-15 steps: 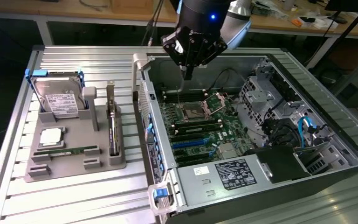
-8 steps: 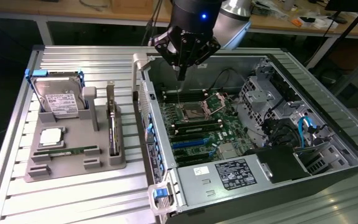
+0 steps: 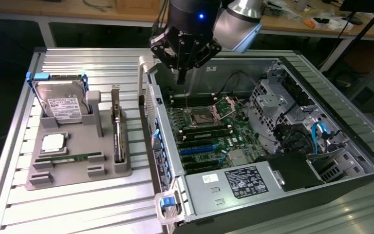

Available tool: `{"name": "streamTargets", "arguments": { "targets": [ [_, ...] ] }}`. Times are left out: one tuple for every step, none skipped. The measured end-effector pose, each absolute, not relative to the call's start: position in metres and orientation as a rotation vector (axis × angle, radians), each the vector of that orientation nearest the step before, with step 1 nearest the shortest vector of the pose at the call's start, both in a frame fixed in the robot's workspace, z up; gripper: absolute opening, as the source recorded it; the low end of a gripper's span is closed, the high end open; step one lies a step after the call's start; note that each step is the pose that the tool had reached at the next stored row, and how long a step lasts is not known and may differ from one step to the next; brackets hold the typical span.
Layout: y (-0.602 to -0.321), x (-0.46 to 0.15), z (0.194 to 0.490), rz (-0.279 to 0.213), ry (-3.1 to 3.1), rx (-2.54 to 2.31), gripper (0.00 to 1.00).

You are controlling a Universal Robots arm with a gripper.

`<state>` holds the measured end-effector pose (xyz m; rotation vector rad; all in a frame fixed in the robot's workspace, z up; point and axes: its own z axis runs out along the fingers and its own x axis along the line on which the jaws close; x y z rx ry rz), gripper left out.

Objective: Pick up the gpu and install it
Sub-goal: 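Reach for the gpu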

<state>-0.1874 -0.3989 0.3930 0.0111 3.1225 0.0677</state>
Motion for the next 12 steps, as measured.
{"name": "streamTargets", "arguments": {
  "targets": [
    [-0.399,-0.19,0.393,0.068,3.122,0.011,0.11],
    [-0.399,-0.192,0.393,0.068,3.122,0.011,0.11],
    [-0.399,-0.194,0.393,0.068,3.122,0.011,0.11],
    [-0.399,-0.197,0.393,0.068,3.122,0.011,0.11],
    [-0.399,-0.199,0.393,0.068,3.122,0.011,0.11],
    [-0.399,-0.201,0.393,0.068,3.123,0.011,0.11],
    [-0.399,-0.204,0.393,0.068,3.123,0.011,0.11],
    [-0.399,-0.206,0.393,0.067,3.123,0.011,0.11],
    [-0.399,-0.209,0.393,0.068,3.123,0.011,0.11],
    [-0.399,-0.213,0.393,0.068,3.123,0.011,0.11],
    [-0.399,-0.218,0.393,0.068,3.122,0.011,0.11],
    [-0.399,-0.221,0.393,0.068,3.123,0.011,0.11]
  ]
}}
